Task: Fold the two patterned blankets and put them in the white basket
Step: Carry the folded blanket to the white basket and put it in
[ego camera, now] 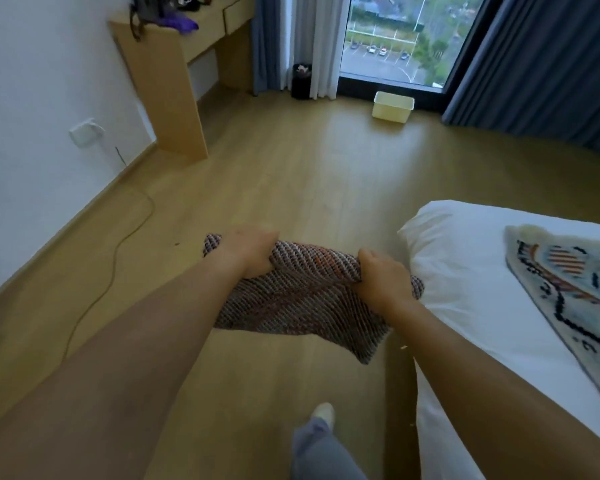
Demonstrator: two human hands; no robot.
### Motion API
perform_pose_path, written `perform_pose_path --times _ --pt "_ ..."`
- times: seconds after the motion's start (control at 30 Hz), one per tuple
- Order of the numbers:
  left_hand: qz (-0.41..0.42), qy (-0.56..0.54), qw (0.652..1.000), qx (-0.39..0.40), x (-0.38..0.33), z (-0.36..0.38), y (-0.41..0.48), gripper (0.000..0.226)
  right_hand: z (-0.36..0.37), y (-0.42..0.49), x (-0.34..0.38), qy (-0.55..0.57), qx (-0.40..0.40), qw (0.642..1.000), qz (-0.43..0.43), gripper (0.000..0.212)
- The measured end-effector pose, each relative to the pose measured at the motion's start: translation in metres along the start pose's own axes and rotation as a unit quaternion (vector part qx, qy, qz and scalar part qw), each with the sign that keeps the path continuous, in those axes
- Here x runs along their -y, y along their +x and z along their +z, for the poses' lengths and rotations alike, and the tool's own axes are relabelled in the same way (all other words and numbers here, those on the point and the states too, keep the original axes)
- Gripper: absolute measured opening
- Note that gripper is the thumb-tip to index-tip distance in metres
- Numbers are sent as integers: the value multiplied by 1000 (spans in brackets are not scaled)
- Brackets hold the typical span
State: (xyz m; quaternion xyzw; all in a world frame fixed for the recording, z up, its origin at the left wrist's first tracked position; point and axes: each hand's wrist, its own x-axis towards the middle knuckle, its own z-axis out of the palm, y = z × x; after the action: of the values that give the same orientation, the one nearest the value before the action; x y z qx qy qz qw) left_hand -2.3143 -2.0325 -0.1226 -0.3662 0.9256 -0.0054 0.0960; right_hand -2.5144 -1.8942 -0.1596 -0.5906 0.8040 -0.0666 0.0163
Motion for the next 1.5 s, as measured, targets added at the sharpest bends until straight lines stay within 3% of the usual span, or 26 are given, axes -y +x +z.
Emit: perform_pose_path --times 0.17,0.53,0.93,1.13,1.5 --pt "7 -15 1000 21 7 -20 123 30 -1 108 -53 5 -7 1000 13 14" --pt "37 -26 999 12 34 -73 384 40 -21 346 -159 -34 -14 999 36 26" --pt "128 11 992 -16 74 -138 695 40 -29 601 -264 -30 -29 991 126 27" --pt "150 17 988 -15 59 -160 843 44 -32 711 -345 -36 -18 988 146 29" --pt "127 -4 992 -26 14 -219 1105 38 -57 941 -526 -53 -20 993 107 30"
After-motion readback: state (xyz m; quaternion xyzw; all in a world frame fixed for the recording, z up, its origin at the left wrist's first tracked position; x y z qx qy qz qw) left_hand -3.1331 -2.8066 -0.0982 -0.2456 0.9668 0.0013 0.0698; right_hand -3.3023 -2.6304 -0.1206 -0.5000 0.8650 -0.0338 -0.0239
